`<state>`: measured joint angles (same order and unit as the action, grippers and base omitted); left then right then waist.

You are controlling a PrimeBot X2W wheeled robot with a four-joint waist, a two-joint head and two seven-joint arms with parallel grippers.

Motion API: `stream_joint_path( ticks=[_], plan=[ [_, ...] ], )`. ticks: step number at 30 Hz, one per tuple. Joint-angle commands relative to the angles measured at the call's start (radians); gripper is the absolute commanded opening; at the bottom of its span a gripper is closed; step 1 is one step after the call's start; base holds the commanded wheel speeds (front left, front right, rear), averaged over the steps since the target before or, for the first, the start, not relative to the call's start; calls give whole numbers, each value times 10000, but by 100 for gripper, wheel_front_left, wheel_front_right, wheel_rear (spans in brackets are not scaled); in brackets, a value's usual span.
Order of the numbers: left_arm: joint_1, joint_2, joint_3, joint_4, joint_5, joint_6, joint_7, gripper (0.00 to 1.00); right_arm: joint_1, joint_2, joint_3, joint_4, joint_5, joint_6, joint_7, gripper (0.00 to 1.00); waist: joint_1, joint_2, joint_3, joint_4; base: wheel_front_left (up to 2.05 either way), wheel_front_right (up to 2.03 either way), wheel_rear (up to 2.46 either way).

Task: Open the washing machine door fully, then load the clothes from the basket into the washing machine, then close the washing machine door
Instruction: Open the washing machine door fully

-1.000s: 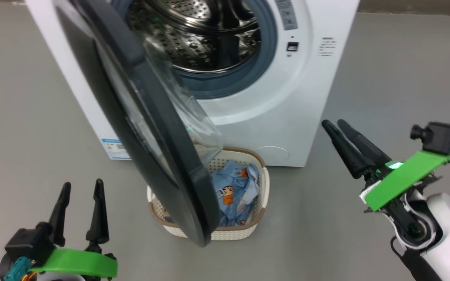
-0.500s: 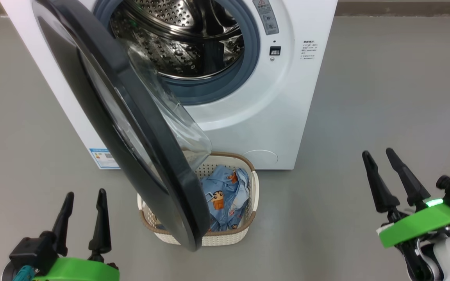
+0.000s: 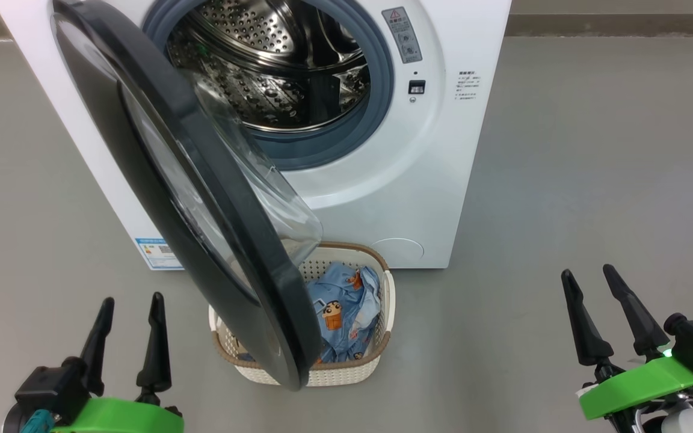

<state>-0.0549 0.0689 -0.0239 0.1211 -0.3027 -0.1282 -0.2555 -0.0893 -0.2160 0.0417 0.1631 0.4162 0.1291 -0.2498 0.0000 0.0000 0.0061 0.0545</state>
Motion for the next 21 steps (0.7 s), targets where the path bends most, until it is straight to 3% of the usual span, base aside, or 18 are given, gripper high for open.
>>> stream_joint_path(
  ticks=[1, 21],
  plan=[
    [-157, 181, 314, -190, 144, -25, -63, 100, -4, -19, 90, -264, -234, 16, -118, 100, 0, 0, 6, -15, 0, 0, 0],
    [-279, 248, 355, 43, 30, -25, -63, 100, -147, 139, 110, 50, -518, 16, -120, 100, 0, 0, -17, 79, 0, 0, 0]
  ],
)
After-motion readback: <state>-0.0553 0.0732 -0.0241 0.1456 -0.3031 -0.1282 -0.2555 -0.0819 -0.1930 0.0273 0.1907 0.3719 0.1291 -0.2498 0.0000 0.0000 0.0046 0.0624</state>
